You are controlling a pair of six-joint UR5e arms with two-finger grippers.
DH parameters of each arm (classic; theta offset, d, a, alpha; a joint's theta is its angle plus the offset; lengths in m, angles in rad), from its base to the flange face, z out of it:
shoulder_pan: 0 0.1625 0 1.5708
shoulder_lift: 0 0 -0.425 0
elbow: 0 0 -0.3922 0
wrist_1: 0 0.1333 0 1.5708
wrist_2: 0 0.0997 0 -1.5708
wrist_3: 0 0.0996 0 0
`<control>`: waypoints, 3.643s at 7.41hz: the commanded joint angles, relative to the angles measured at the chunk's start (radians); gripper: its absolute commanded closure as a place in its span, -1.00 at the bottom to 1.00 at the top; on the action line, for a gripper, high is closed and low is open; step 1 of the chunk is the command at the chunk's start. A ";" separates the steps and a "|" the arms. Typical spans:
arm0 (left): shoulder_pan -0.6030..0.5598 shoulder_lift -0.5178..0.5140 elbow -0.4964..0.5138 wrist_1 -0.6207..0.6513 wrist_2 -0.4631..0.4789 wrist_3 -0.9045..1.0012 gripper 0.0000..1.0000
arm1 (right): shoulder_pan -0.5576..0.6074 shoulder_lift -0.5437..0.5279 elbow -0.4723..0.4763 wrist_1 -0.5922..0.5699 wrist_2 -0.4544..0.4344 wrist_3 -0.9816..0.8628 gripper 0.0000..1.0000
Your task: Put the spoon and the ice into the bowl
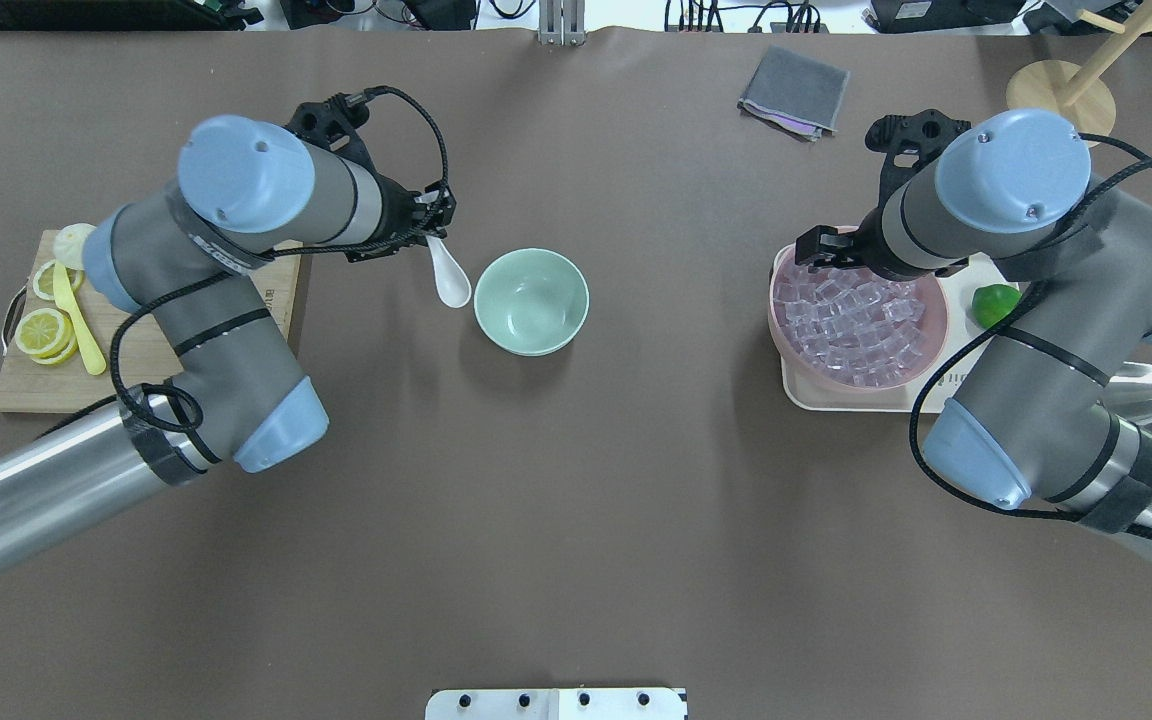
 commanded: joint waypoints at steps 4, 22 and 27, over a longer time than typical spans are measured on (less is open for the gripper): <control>0.101 -0.075 0.021 0.064 0.118 -0.068 -0.20 | -0.024 0.007 -0.087 0.149 -0.039 0.025 -0.98; -0.008 0.063 -0.228 0.250 -0.137 0.289 -0.96 | -0.085 -0.047 -0.062 0.135 -0.154 0.024 1.00; -0.247 0.097 -0.228 0.427 -0.421 0.784 -0.96 | -0.077 0.057 -0.022 0.134 -0.141 0.022 1.00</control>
